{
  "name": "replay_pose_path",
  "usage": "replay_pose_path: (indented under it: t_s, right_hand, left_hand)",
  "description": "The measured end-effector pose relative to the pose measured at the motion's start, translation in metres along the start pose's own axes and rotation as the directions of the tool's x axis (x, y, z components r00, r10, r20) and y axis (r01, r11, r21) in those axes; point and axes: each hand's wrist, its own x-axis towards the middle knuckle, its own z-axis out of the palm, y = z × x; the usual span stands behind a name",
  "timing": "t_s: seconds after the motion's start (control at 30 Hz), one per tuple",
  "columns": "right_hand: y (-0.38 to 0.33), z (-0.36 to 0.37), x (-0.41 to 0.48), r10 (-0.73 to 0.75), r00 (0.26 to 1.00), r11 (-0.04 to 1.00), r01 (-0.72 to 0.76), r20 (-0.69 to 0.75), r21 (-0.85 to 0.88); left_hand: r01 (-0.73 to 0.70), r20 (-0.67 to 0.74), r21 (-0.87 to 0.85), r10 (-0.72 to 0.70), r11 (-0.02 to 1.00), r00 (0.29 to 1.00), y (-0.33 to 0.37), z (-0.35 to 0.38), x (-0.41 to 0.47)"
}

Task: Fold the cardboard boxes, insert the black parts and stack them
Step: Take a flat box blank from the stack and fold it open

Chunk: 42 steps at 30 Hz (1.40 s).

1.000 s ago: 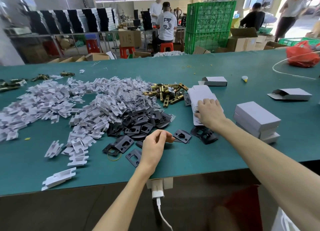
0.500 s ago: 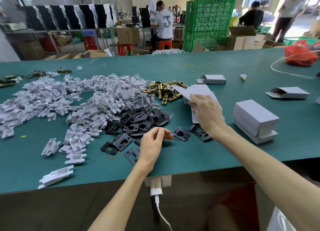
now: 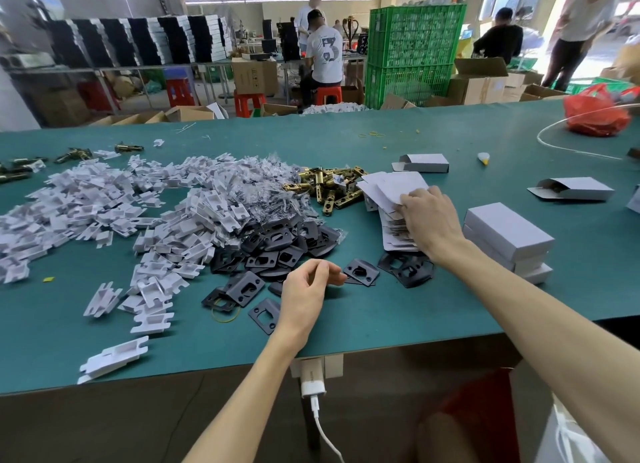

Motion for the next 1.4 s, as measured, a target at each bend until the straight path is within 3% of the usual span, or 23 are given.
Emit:
replay_pose_path:
  t_s: [0.07,0.17,0.37,0.53,0.63,0.77,0.87,1.03,1.13,1.4]
  right_hand:
    - [-0.008,-0.011,-0.004,-0.006,0.982,0.985,0.038,-0.189,0.167]
    - [-0.035,-0.022,-0.026,-0.116,0.912,0.906,0.259,-0.392,0.334]
    - [-0.080,0.011,-0.094,-0.383,0.809,0.699,0.569,-0.446,0.432]
    - [-0.096,0.037,-0.127,-0.139,0.956,0.500,0.293,-0.259,0.815]
    - [-0.098,0.041,-0.129,-0.193,0.973,0.460,0.207,-0.130,0.864]
    - [-0.087,0.030,-0.121,-0.154,0.984,0.386,-0.024,0.090,0.922]
    - [-0.081,0.024,-0.119,-0.170,0.968,0.332,-0.122,0.187,0.935]
    - [-0.075,0.026,-0.117,-0.175,0.927,-0.036,-0.342,0.331,0.939]
    - [-0.071,0.028,-0.113,-0.169,0.903,-0.218,-0.425,0.395,0.879]
    - [-0.074,0.036,-0.114,-0.083,0.912,-0.189,-0.411,0.403,0.892]
  left_hand:
    - [-0.002,0.001,-0.015,0.002,1.000,1.000,0.000,0.001,0.000]
    - [0.005,0.020,-0.097,-0.004,0.995,1.000,0.000,0.000,0.002]
    - [0.057,0.020,-0.428,-0.054,0.902,0.998,0.009,-0.007,-0.003]
    - [0.107,0.001,-0.513,-0.124,0.851,0.992,0.013,-0.011,-0.003]
    - [0.143,-0.018,-0.534,-0.180,0.834,0.984,0.015,-0.015,-0.002]
    - [0.194,0.016,-0.717,-0.262,0.669,0.965,0.011,-0.026,0.002]
    - [0.241,0.076,-0.747,-0.280,0.620,0.957,0.008,-0.026,0.004]
    - [0.254,0.115,-0.813,-0.283,0.524,0.952,0.008,-0.029,0.008]
    - [0.256,0.125,-0.815,-0.274,0.520,0.953,0.008,-0.033,0.010]
    - [0.325,0.256,-0.701,-0.201,0.635,0.946,0.016,-0.018,0.003]
